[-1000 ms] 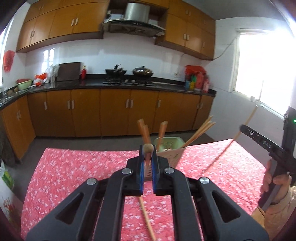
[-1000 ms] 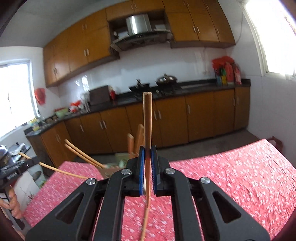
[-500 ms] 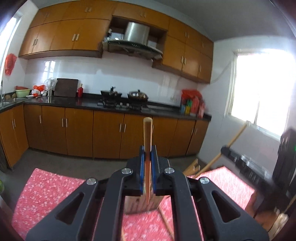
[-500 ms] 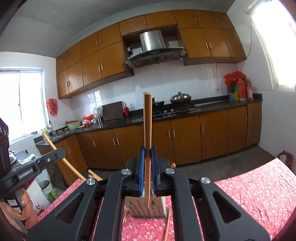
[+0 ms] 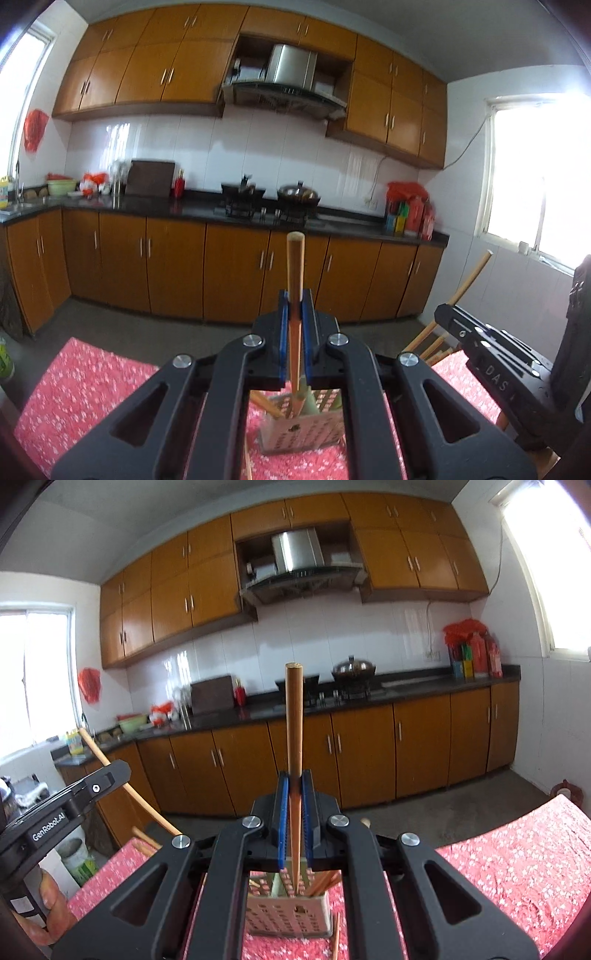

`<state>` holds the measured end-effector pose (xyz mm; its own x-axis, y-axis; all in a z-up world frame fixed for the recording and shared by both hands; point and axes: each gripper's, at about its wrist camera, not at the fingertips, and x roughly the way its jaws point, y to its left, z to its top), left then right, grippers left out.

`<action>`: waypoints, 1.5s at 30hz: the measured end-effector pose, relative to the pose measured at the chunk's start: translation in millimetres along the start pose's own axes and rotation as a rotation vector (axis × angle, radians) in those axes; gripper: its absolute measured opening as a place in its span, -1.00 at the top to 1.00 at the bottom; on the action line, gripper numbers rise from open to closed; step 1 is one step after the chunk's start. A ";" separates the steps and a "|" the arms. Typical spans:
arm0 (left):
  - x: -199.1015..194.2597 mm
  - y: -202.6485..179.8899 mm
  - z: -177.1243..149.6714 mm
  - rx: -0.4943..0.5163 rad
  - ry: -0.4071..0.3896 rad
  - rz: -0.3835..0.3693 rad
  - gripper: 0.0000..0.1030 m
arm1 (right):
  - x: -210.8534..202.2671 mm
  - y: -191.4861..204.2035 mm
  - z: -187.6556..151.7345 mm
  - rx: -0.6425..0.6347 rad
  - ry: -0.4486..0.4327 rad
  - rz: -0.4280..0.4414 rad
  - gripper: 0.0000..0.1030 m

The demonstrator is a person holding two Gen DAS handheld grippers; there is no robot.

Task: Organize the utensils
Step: 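Carry both chopsticks into the utensil holder and open both tools, then return to the cloth and grasp a chopstick with the right tool while the left grasps one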

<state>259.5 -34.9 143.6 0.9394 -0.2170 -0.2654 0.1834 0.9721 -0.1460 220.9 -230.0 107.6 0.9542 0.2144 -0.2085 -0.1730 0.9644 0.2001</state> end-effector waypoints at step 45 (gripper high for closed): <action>-13.9 57.7 -233.5 -0.001 0.599 0.056 0.25 | 11.3 -39.4 -208.7 0.056 0.662 -0.167 0.85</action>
<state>189.4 3.5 -83.6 0.6208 -0.1775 -0.7636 0.1373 0.9836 -0.1171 187.5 -233.3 -102.5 0.6134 0.1307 -0.7789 -0.0066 0.9870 0.1604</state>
